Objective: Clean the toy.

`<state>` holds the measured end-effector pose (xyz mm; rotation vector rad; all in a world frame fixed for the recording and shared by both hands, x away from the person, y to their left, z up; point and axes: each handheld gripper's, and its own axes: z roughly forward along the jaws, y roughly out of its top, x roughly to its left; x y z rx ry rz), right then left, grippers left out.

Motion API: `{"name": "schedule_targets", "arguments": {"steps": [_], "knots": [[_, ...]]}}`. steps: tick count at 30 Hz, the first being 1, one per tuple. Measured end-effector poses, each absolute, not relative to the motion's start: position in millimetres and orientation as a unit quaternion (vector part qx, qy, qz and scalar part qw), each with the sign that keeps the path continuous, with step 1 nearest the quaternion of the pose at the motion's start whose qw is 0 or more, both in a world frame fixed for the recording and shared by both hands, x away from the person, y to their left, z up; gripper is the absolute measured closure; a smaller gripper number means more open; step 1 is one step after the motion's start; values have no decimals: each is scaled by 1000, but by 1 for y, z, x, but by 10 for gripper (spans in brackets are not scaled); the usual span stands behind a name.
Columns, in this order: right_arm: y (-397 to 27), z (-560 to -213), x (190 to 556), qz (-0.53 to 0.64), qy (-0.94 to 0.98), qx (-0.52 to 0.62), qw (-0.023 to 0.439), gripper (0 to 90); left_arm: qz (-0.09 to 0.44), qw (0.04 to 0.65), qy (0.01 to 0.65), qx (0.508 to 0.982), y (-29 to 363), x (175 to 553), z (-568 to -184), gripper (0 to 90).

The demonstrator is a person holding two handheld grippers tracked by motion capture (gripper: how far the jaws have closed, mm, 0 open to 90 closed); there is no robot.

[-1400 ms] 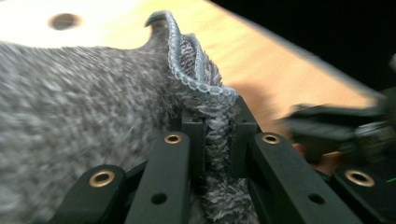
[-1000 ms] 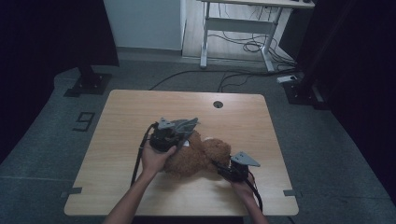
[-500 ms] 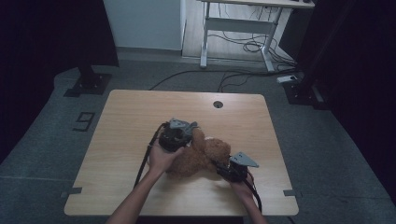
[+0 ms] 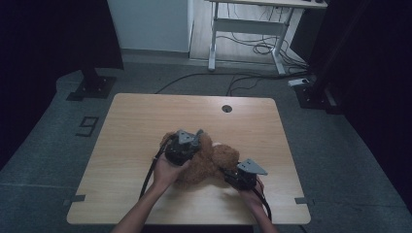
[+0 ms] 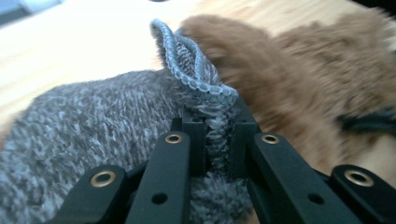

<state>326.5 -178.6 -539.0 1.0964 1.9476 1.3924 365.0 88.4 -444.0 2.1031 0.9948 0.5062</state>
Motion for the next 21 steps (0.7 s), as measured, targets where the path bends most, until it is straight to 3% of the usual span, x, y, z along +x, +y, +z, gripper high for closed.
{"name": "schedule_targets", "arguments": {"steps": [8,16,21], "knots": [[-179,-539,327,512,715,405,249,457,176,388,435,793,142,361,-453,811],[-178,-539,327,511,714,407,252,458,183,392,451,781,154,364,-448,809],[-178,-539,327,507,714,407,259,460,181,418,436,776,141,362,-432,810]]}}
